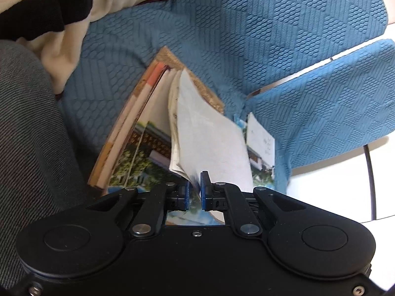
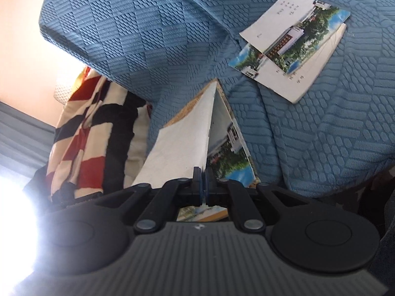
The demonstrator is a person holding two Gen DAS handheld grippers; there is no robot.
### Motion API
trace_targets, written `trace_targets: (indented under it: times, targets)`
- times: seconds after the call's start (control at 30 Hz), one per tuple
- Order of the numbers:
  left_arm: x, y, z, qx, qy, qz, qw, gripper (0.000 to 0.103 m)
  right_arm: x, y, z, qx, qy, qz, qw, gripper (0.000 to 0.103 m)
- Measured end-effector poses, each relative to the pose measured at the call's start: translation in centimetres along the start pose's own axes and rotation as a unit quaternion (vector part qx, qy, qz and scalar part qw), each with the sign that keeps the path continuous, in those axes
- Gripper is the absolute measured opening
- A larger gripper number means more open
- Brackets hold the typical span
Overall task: Organize objects
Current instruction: 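Lower the envelope onto the book stack and open both tools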
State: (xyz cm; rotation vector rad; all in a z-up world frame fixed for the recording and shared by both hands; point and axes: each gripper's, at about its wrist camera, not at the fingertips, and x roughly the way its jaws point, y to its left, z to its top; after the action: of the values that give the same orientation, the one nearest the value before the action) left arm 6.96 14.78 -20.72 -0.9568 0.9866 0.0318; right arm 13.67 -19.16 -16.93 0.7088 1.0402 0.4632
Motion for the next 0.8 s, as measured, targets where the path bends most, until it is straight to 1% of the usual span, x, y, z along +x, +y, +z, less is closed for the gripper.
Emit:
trace_targets:
  times: [0.1, 0.3, 0.37, 0.4, 0.47, 0.57, 0.7, 0.73, 0.8]
  targets:
    - [0.0, 0.0, -0.6, 0.006, -0.002, 0.014, 0.9999, 0.004, 0.6, -0.1, -0.3, -0.01, 0.013, -0.011, 1.0, 0.005]
    - [0.4, -0.2, -1.4, 0.025, 0.002, 0.045, 0.9987, 0.003, 1.9, -0.4, -0.6, -0.03, 0.039, -0.048, 0.998, 0.006]
    - [0.9, -0.1, -1.5, 0.027, 0.011, 0.06, 0.9978, 0.002, 2.4, -0.4, -0.9, -0.04, 0.047, -0.064, 0.996, 0.006]
    - [1.0, 0.2, -1.5, 0.023, 0.016, 0.063, 0.9976, 0.002, 2.6, -0.4, -1.0, -0.041, 0.051, -0.068, 0.996, 0.006]
    - [1.2, 0.1, -1.7, 0.032, 0.015, 0.08, 0.9962, 0.002, 2.8, -0.4, -1.2, -0.043, 0.054, -0.072, 0.995, 0.006]
    - [1.2, 0.0, -1.9, 0.036, 0.014, 0.083, 0.9958, 0.002, 2.8, -0.5, -1.2, -0.041, 0.054, -0.074, 0.995, 0.007]
    - [0.8, -0.2, -1.8, 0.036, 0.022, 0.085, 0.9955, 0.007, 3.1, -0.6, -0.9, -0.036, 0.07, -0.087, 0.993, 0.012]
    - [0.7, -0.4, -1.7, 0.04, 0.024, 0.087, 0.9951, 0.009, 3.1, -0.5, -0.8, -0.037, 0.077, -0.093, 0.992, 0.015]
    - [0.3, -0.7, -1.6, 0.058, 0.029, 0.087, 0.9941, 0.017, 3.0, -0.3, -0.7, -0.043, 0.084, -0.11, 0.989, 0.016]
